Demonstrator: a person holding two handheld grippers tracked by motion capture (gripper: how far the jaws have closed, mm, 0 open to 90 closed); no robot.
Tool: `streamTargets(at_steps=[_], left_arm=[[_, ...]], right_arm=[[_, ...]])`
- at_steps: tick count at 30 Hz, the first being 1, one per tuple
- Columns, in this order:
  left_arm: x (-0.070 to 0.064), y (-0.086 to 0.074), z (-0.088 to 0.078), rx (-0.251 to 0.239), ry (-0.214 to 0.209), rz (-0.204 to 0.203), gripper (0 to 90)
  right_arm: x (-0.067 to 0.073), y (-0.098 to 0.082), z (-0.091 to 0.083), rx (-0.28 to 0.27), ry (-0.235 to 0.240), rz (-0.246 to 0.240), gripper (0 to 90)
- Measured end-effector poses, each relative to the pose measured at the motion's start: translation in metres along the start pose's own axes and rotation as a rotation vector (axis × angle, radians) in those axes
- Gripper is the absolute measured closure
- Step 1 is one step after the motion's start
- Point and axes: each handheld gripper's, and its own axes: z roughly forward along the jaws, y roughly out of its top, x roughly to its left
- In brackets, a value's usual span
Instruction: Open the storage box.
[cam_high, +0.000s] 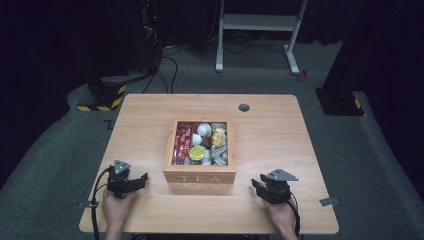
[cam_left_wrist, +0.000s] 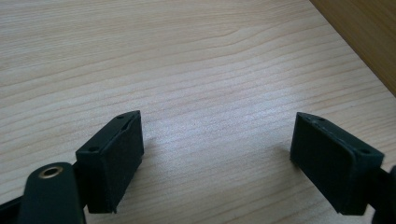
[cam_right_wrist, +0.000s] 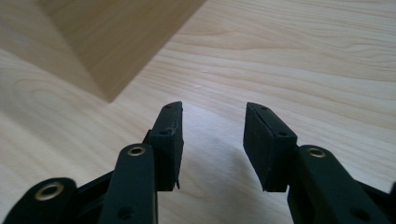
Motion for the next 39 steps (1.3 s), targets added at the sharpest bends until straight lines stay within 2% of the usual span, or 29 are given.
streamTargets(at_steps=[6, 11, 12, 13, 18, 27, 33, 39], left_arm=[[0.000, 0.000, 0.000, 0.000, 0.000, -0.001, 17.5], [0.000, 0.000, 0.000, -0.001, 0.000, -0.001, 17.5], [0.000, 0.000, 0.000, -0.001, 0.000, -0.001, 17.5], [0.000, 0.000, 0.000, 0.003, 0.000, 0.003, 17.5], [0.000, 0.000, 0.000, 0.003, 0.000, 0.002, 17.5], [0.000, 0.000, 0.000, 0.003, 0.000, 0.002, 17.5], [0.000, 0.000, 0.000, 0.003, 0.000, 0.004, 17.5], [0.000, 0.000, 0.000, 0.003, 0.001, 0.003, 17.5]], right_arm=[[0.013, 0.000, 0.003, 0.010, 0.073, -0.027, 64.2], [0.028, 0.003, 0.007, 0.004, 0.141, -0.082, 74.5], [0.028, 0.003, 0.007, 0.004, 0.141, -0.082, 74.5], [0.032, 0.004, 0.009, 0.003, 0.167, -0.097, 78.2], [0.041, 0.009, 0.013, 0.002, 0.210, -0.133, 82.5], [0.054, 0.016, 0.024, 0.011, 0.253, -0.170, 85.2], [0.068, 0.023, 0.034, 0.000, 0.293, -0.183, 88.0], [0.078, 0.032, 0.041, -0.023, 0.306, -0.196, 89.8]])
